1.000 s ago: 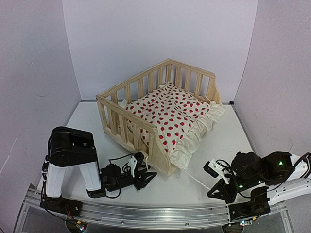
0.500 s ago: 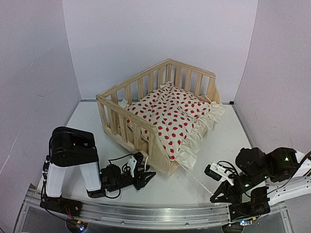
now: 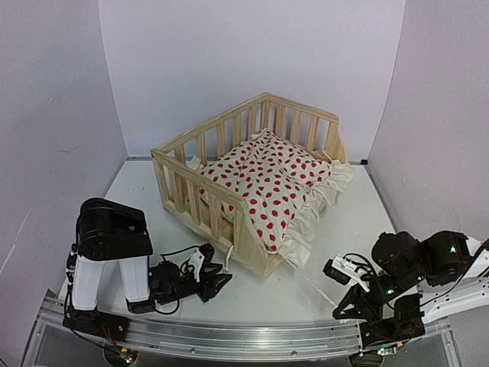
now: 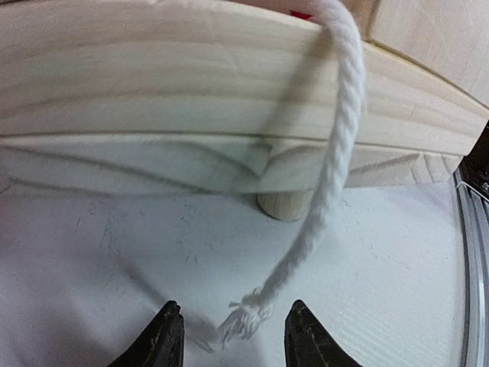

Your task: Set up the pet bed

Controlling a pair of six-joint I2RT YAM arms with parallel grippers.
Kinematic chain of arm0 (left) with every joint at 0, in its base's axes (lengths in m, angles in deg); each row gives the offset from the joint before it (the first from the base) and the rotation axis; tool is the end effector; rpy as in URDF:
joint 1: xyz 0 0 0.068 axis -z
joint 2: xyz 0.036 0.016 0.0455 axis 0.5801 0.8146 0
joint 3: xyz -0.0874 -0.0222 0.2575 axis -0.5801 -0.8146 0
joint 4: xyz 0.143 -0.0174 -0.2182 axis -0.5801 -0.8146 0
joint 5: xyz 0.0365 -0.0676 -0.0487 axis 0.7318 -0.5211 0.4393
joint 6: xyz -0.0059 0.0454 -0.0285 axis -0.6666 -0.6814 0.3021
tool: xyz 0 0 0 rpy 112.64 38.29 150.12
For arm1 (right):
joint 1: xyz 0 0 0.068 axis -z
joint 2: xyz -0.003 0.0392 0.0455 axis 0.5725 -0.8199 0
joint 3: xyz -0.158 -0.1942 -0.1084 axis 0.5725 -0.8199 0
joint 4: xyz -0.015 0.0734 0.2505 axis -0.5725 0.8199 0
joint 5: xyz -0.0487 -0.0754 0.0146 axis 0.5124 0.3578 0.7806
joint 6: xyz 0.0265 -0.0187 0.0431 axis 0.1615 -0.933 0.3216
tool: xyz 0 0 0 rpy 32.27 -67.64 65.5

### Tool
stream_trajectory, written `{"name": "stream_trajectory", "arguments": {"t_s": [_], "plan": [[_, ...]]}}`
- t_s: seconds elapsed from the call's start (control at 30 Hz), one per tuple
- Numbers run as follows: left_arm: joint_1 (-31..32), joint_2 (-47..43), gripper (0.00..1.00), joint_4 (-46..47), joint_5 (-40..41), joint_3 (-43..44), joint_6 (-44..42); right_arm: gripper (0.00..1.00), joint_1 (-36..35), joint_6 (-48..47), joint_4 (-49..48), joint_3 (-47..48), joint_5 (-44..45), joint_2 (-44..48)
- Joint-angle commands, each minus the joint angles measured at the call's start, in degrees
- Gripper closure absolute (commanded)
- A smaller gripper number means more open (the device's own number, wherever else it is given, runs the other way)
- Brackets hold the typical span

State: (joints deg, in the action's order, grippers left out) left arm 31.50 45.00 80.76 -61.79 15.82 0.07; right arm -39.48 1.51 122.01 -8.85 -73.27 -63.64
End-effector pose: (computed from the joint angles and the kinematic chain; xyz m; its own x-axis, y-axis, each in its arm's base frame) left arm 0.1113 -0.2480 0.0613 -0.2760 0.0731 -0.9584 0.8115 0.5520 -0.1916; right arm 0.0263 0.1264 0.2412 -0.5867 -0.6592 -0.4703 -0.8057 0.4173 0.4203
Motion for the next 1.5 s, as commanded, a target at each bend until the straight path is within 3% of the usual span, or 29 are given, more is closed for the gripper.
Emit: {"name": "stream_trajectory", "arguments": {"t_s": [0.0,0.37,0.43,0.57,0.63,0.77,0.87,1.03,1.17,1.47], "plan": [[-0.3,-4.3,0.54,5.6,0.5,-3.0,0.0,1.00,-0.2,-1.2,0.1,3.1,-0.2,2.3],[-0.4,-1.4,0.56,5.6,-0.9,1.2,-2.5,1.00,-0.2,-1.1,0.3,4.7,-0.6,2.5],[-0.6,-1.8,0.65,5.6,-1.8,1.4,-2.9,1.00,-0.2,-1.1,0.4,4.6,-0.6,2.3],[-0.8,-4.4,0.95,5.3,-3.6,-0.9,-2.0,1.00,-0.2,-2.0,0.3,5.0,-1.6,0.4],[-0.4,-7.1,1.00,4.9,-4.8,-3.3,-0.3,1.00,-0.3,-3.4,-0.9,5.7,-4.2,-2.8],[1.0,-13.3,1.00,4.2,-5.1,-7.4,2.5,1.00,-1.6,-9.0,-4.3,10.1,-8.4,-14.4],[2.9,-16.8,1.00,2.2,-4.0,-7.9,3.2,1.00,-2.0,-14.6,-5.9,17.6,-8.2,-24.6],[5.6,-20.8,1.00,1.8,-2.3,-7.7,3.9,1.00,-2.0,-18.3,-17.0,30.4,-12.2,-38.6],[8.6,-23.3,1.00,1.6,0.0,-8.1,2.6,1.00,-2.0,-14.0,-27.2,37.6,-6.3,-48.5],[11.3,-21.6,1.00,2.0,2.4,-8.6,1.8,1.00,-2.1,0.6,-38.3,39.2,26.6,-55.7]]}}
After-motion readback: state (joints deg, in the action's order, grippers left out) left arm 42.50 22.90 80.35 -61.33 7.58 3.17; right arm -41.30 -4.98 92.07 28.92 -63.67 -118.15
